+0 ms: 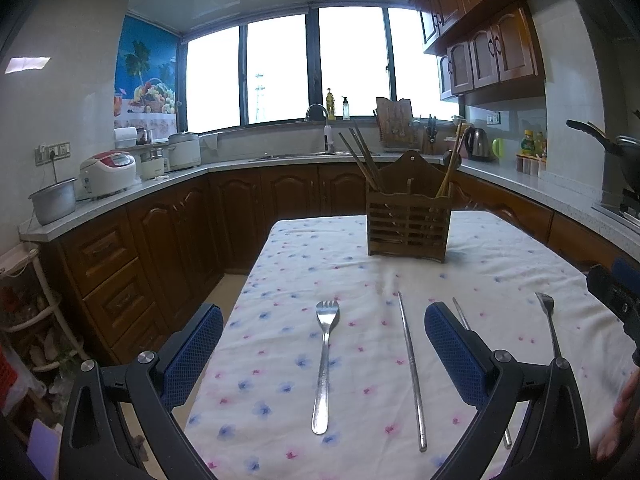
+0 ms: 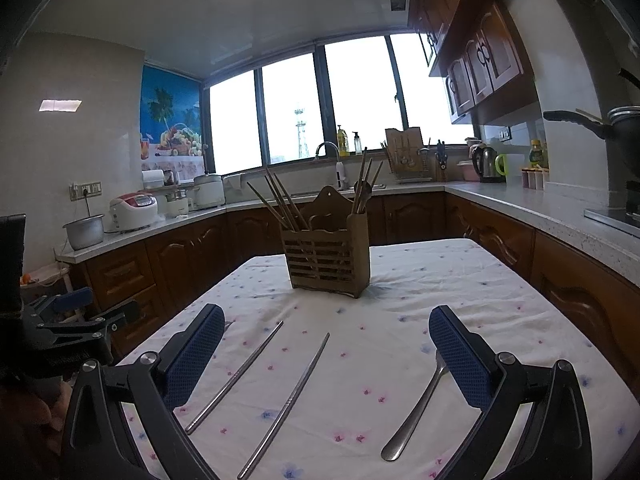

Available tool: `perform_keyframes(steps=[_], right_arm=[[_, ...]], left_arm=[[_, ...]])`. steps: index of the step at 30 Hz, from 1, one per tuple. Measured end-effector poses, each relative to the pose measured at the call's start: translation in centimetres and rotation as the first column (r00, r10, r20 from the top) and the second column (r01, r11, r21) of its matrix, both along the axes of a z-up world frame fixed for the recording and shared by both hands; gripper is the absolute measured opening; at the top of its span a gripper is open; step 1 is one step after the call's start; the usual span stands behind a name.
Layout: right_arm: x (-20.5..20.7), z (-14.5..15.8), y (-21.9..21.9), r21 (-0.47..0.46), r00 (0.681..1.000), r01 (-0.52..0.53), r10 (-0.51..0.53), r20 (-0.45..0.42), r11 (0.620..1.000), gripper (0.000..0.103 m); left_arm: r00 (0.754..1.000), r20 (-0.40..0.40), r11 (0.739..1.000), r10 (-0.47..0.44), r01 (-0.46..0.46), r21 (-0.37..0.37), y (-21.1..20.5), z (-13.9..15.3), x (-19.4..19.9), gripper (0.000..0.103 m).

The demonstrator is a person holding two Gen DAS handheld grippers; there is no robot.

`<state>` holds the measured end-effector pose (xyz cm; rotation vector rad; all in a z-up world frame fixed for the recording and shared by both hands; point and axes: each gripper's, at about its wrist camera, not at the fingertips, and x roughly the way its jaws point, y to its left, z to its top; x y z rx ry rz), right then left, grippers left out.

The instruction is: Organize utensils

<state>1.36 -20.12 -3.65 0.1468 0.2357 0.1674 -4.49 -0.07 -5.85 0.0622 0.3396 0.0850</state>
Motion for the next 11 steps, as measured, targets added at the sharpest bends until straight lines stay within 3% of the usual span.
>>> perform_keyframes(steps=[11], right_arm=[[0.49,-0.02,0.01,0.011,1.000,-0.004,0.004,-0.009,1.000,0.103]], left_arm=[[1.000,-0.007,1.000,-0.018,0.017,-0.009,-0.82,0.11,0.81,0.102]])
